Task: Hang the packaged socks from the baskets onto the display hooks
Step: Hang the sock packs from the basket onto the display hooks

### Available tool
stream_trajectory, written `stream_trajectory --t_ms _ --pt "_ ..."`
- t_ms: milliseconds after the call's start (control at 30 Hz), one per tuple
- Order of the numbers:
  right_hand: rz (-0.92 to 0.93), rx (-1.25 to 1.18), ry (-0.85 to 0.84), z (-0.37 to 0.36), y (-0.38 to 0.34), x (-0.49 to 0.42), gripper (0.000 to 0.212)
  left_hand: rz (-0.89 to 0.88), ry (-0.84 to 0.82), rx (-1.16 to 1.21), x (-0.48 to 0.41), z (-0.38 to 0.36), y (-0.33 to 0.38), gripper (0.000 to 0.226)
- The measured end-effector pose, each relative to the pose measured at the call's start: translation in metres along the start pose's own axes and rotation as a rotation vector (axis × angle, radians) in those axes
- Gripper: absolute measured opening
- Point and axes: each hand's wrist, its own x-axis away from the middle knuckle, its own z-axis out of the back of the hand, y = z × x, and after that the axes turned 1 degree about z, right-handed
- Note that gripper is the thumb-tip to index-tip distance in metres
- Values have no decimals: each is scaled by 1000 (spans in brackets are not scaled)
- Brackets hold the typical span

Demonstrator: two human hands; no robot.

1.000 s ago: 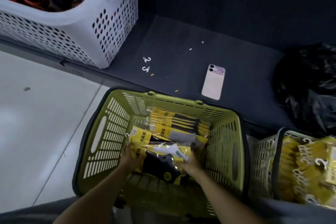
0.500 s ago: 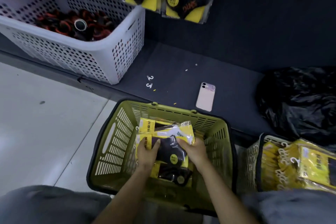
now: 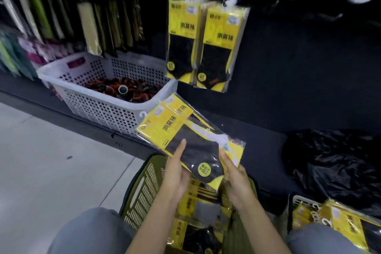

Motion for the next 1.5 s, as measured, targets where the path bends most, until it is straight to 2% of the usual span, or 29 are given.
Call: stream_trajectory --t_ms 100,233,367,467,567,700,833,967,1033,1100,1200,1333,1500 --pt "167 164 20 -5 -23 -3 50 -144 61 -147 -2 -19 24 43" --pt "429 319 40 -12 -72 -14 64 -338 82 -498 -7 -32 54 33" --pt "591 383 -110 -37 -114 -16 30 -504 25 -647 -9 -49 71 27" --pt "666 338 -106 -57 -127 -18 20 -569 -24 -692 -8 -61 77 35" --pt "672 269 -87 -69 -137 -22 17 -601 -99 -672 -11 -67 87 31" --pt "569 203 -109 -70 -146 -34 33 -605 -159 -652 -15 -68 104 32" --pt "548 135 -14 -69 -157 -52 15 -662 -78 -672 -22 -60 129 20" --pt "630 102 66 -76 -183 -74 9 -786 37 -640 -31 -55 161 32" --pt "691 103 82 -83 -195 -85 6 -832 74 -643 -36 -54 175 30" --pt "726 112 87 -92 -203 -97 7 -850 88 -632 -43 -53 186 24" --pt "743 150 110 -102 -207 -119 7 -888 103 -639 -53 -54 200 28" --pt "732 217 179 -105 -205 -151 8 -906 129 -624 -63 -55 210 16" --pt "712 292 271 -111 -211 -188 18 -933 114 -653 -78 -57 214 22"
